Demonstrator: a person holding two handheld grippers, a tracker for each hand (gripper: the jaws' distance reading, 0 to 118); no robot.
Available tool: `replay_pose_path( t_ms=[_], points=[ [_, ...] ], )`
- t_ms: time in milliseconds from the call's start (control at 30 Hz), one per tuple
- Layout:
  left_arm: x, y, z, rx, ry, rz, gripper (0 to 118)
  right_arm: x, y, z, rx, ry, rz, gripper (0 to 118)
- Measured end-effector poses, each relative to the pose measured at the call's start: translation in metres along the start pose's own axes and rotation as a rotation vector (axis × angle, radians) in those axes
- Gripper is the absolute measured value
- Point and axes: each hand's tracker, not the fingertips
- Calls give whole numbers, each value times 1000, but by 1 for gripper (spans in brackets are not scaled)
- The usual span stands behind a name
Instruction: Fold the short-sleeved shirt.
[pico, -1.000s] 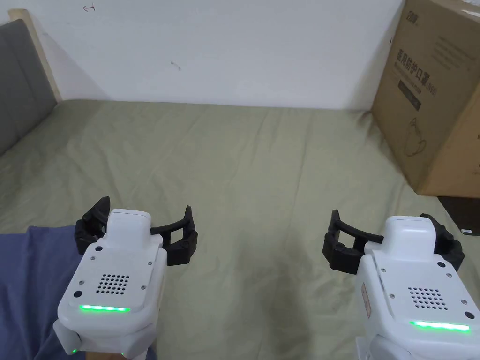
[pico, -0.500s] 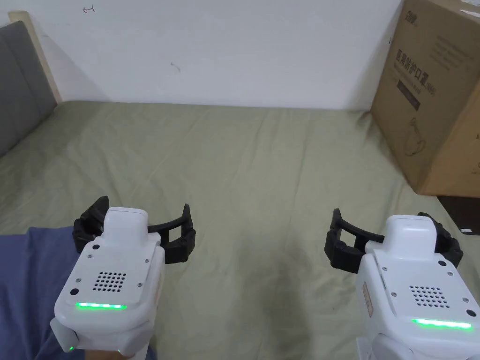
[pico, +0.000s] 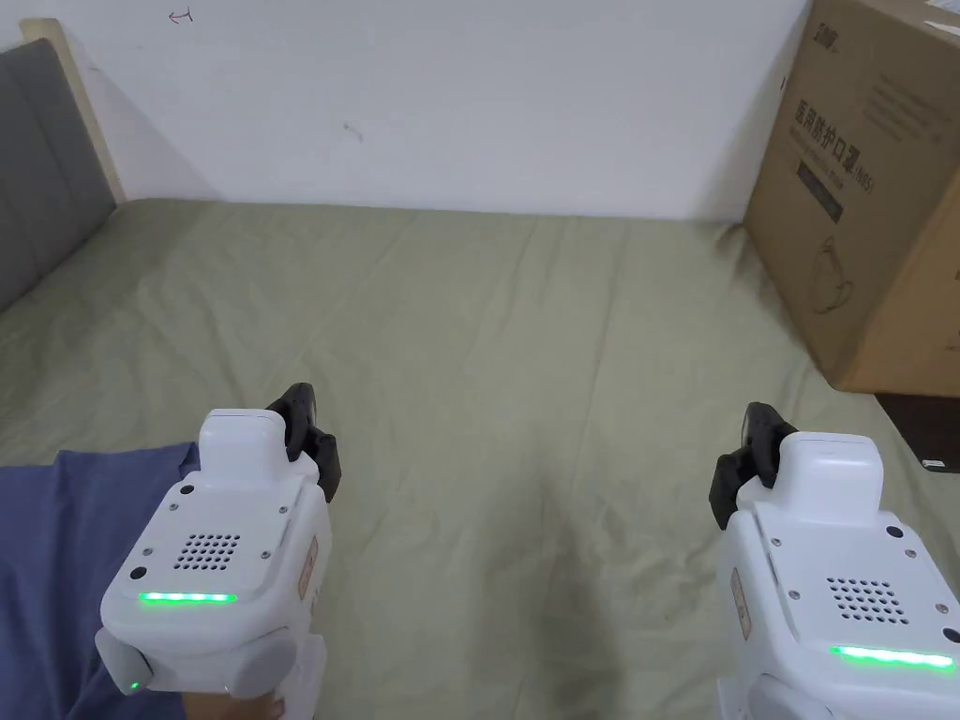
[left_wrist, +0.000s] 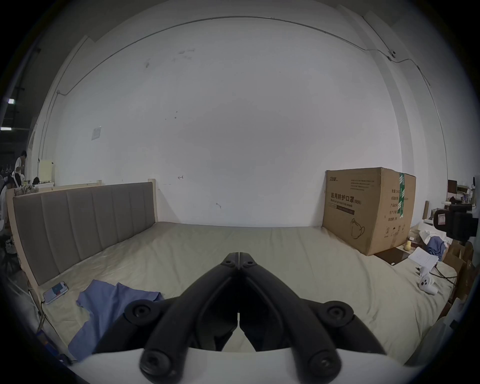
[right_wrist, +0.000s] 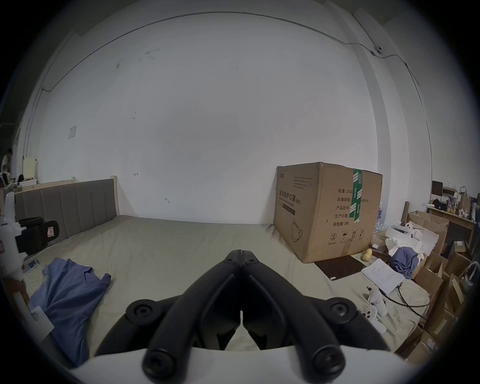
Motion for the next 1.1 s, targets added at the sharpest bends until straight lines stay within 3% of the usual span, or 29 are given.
replay_pose_path(
  t_ms=[167,300,733,1100],
  points=[
    [-9,0,4,-3,26,-32,0,-3,1,-6,-13,26,-16,0],
    [-34,1,16,-2,91,-40,0,-23,3,-12,-10,101,-10,0],
    [-170,2,100,-28,437,-16,0,-161,19,-9,22,465,-6,0],
    [-242,-4,158,-70,616,-22,0,-240,14,3,1,648,2,0]
  ],
)
